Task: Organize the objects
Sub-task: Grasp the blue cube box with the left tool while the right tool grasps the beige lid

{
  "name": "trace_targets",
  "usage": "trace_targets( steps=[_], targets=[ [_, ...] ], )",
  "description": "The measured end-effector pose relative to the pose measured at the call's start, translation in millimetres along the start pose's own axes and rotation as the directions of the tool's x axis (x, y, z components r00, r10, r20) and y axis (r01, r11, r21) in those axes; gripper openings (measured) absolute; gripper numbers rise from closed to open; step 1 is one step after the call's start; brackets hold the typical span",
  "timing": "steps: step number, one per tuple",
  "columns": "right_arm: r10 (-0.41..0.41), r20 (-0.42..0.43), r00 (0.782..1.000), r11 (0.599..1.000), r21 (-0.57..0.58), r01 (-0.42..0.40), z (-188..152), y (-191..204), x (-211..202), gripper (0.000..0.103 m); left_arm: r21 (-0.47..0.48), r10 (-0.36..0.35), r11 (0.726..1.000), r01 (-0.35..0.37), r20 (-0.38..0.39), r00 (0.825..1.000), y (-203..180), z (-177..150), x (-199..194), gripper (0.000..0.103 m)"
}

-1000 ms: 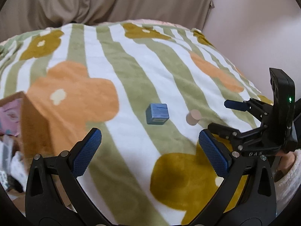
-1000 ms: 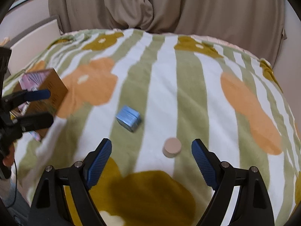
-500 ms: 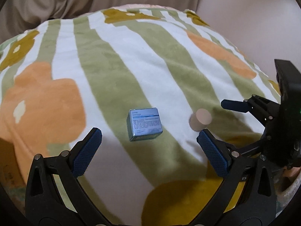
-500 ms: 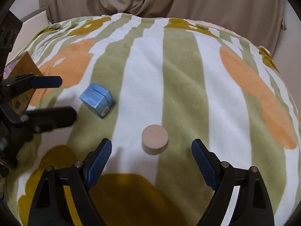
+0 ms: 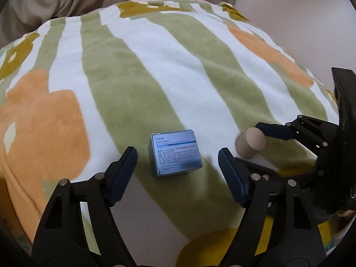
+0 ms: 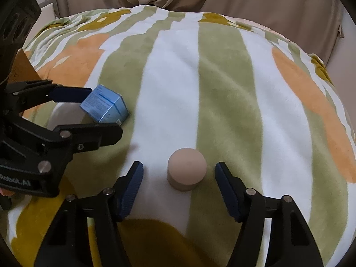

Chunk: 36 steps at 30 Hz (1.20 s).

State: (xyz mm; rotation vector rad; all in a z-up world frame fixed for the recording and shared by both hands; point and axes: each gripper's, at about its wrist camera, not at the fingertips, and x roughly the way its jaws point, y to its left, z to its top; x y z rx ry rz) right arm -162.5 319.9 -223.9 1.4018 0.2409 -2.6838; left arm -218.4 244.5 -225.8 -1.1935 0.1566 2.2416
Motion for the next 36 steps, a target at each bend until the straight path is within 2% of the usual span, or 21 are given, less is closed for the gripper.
trace_targets(
  steps=[3,6,8,11,19,24,36],
  targets=[
    [-0.010,0.012,1.000,1.000,0.014,0.010,1.5,-2.2,0.5,0.051,-0.008,-0.001,1.000,0.001,-0.016,1.000,3.0,0.3,6.9,0.056],
    [-0.011,0.017,1.000,1.000,0.019,0.011,1.8,-2.7,1.5,0.044,0.002,0.008,1.000,-0.008,-0.018,1.000,3.2,-1.0,10.4,0.046],
    [-0.008,0.014,1.000,1.000,0.015,0.008,1.3,-1.7,3.2,0.035,0.004,0.008,1.000,-0.008,-0.016,1.000,4.1,-1.1,11.3,0.045],
    [-0.010,0.012,1.000,1.000,0.011,0.010,1.2,-1.1,5.6,0.032,0.000,0.004,1.000,-0.004,-0.020,1.000,6.4,-0.8,11.5,0.044],
    [-0.006,0.033,0.999,1.000,0.002,0.006,1.6,-0.1,-0.2,0.031,0.032,0.036,0.999,-0.035,-0.029,0.999,0.0,-1.3,9.3,0.041],
    [-0.004,0.038,0.999,1.000,-0.003,0.004,2.6,0.3,-4.3,0.031,0.025,0.026,0.999,-0.025,-0.035,0.999,0.4,-0.5,5.9,0.035],
    [-0.009,0.057,0.998,1.000,-0.002,0.009,7.3,6.6,-28.2,0.031,0.008,0.008,1.000,-0.008,-0.002,1.000,2.5,2.0,-24.2,0.035]
  ],
)
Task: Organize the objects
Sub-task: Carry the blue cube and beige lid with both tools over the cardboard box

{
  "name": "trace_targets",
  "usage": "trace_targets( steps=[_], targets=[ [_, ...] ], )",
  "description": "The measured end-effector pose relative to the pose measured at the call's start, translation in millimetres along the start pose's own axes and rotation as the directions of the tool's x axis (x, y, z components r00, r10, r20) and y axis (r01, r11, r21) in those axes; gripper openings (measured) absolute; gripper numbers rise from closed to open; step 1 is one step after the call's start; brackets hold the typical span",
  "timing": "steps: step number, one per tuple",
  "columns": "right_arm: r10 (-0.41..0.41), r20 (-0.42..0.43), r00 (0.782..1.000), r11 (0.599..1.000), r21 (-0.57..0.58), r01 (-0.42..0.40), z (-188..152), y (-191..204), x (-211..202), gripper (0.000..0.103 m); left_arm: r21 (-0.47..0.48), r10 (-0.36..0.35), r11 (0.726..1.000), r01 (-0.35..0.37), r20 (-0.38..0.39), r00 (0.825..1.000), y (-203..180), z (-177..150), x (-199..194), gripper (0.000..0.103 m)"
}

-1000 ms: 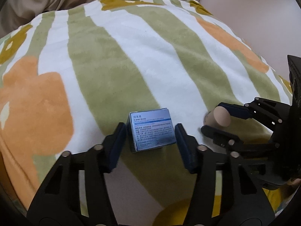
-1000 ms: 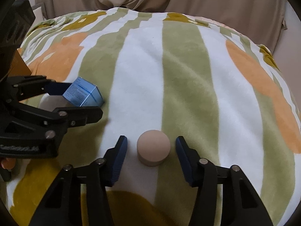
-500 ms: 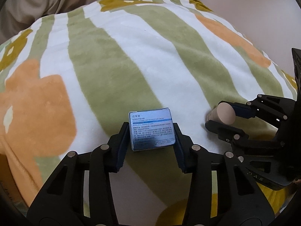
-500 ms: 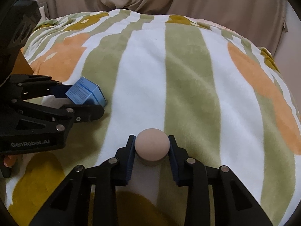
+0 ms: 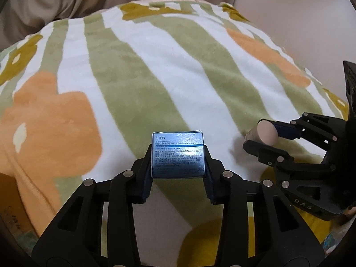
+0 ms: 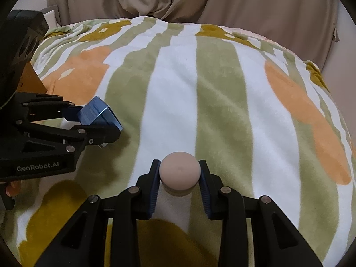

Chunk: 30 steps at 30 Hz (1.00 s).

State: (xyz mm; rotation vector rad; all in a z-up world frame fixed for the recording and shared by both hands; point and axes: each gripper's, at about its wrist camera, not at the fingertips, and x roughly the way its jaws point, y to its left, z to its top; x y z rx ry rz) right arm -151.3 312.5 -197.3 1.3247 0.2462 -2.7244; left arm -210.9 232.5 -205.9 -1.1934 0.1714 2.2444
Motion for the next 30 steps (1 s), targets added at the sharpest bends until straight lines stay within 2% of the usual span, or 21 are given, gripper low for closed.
trace_targets(
  steps=[9,16,23,30],
  targets=[
    [-0.013,0.045,0.999,1.000,-0.021,0.014,17.3,14.9,-41.5,0.031,-0.012,0.003,1.000,-0.002,0.072,0.997,4.6,8.3,-58.6,0.035],
    [-0.004,0.078,0.997,1.000,-0.029,0.006,39.9,37.4,-75.8,0.031,-0.012,0.022,1.000,-0.021,0.137,0.990,15.8,6.7,-121.1,0.035],
    [0.013,0.119,0.993,0.999,-0.044,-0.008,65.6,76.8,-109.9,0.031,-0.037,0.080,0.997,-0.074,0.206,0.975,41.6,-4.2,-190.4,0.035],
    [0.064,0.159,0.985,0.997,-0.060,-0.055,90.5,131.4,-136.6,0.031,-0.092,0.162,0.985,-0.143,0.240,0.957,90.6,-32.4,-251.1,0.035]
  ],
)
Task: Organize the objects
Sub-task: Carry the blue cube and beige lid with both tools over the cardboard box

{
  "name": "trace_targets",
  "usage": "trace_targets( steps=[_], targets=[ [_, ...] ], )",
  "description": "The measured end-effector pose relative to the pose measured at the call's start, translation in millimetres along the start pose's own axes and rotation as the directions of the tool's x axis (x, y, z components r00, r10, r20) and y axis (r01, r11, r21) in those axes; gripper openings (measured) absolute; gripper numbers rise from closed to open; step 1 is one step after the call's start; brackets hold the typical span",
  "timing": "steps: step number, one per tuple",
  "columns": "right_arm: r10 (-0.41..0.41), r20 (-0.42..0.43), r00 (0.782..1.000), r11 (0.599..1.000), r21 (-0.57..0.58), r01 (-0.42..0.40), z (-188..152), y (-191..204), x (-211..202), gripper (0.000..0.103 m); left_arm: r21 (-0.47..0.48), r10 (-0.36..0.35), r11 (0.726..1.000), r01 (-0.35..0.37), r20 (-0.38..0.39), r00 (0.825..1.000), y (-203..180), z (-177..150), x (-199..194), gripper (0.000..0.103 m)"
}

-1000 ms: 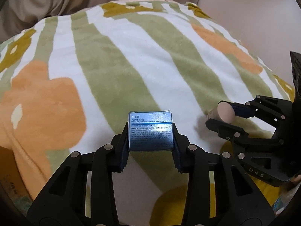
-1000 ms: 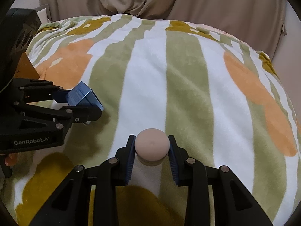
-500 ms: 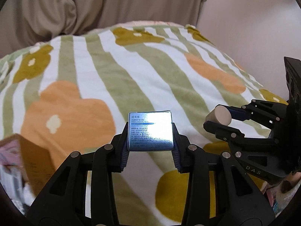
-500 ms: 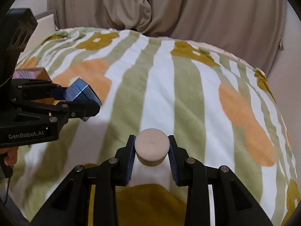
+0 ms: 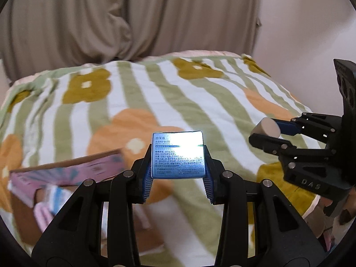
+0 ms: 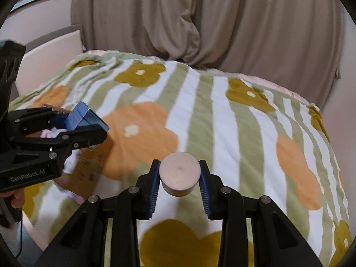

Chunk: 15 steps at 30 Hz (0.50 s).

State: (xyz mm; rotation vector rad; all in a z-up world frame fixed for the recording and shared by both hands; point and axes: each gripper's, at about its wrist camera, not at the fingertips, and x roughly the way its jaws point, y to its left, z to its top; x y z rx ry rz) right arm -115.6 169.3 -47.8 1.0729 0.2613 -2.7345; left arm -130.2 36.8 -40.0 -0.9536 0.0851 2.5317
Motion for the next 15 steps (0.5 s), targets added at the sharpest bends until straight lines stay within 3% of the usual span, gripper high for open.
trace_targets(
  steps=[7,15],
  targets=[
    [0.077,0.016,0.997,0.996,-0.036,-0.077,22.1,64.6,1.3,0.031,-0.067,0.076,0.995,-0.075,0.009,0.997,72.8,-24.1,-45.3,0.035],
    [0.164,-0.009,0.986,0.983,-0.082,-0.164,34.5,138.2,26.6,0.031,-0.146,0.148,0.978,-0.150,-0.027,0.989,152.4,-62.4,-67.2,0.035]
  ],
)
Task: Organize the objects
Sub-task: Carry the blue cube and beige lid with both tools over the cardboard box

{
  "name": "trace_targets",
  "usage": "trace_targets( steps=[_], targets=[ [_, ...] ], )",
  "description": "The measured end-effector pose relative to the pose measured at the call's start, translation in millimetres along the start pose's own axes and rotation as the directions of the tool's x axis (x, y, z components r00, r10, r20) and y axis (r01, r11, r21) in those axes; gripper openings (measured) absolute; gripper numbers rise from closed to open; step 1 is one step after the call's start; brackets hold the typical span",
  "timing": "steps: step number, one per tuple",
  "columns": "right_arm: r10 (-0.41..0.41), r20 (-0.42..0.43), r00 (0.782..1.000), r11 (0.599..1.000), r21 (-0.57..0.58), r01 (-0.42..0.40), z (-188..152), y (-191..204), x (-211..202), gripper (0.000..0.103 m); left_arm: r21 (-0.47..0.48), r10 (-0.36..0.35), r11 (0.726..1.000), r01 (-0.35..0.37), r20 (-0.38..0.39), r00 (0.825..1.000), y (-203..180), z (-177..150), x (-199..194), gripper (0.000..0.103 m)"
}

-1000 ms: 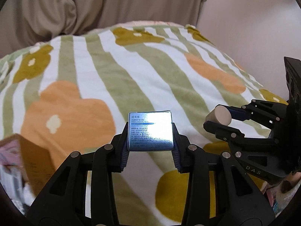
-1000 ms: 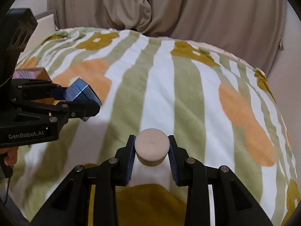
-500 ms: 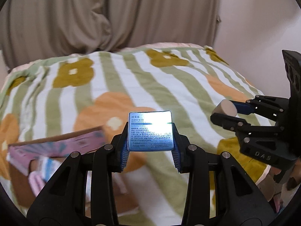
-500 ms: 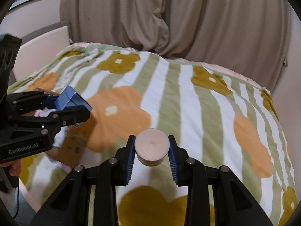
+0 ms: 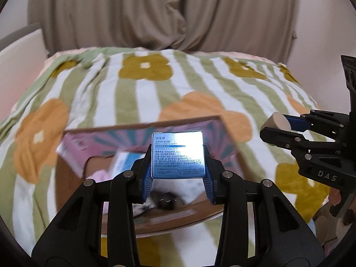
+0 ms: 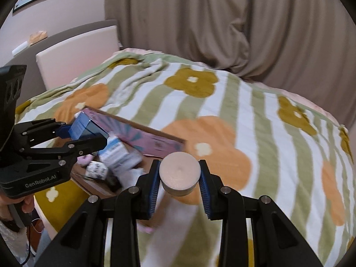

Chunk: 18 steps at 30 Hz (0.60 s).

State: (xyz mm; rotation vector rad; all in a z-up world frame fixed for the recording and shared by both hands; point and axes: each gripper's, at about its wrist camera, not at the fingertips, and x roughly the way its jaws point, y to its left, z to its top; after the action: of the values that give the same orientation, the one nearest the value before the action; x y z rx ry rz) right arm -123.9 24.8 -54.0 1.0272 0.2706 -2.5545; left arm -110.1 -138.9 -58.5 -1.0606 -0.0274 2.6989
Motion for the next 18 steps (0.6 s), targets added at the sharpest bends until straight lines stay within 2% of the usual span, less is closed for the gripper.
trace_targets(
  steps=[8,18],
  targets=[
    [0.070,-0.066,0.995,0.998,-0.003,-0.070,0.4,42.8,47.6,0.031,-0.063,0.033,0.997,-0.036,-0.052,0.998,61.3,-29.1,14.3,0.035],
    [0.109,-0.151,0.983,0.994,0.004,-0.109,-15.4,69.4,94.3,0.031,-0.113,0.039,0.992,-0.051,-0.103,0.994,96.4,-59.5,31.1,0.035]
  ],
)
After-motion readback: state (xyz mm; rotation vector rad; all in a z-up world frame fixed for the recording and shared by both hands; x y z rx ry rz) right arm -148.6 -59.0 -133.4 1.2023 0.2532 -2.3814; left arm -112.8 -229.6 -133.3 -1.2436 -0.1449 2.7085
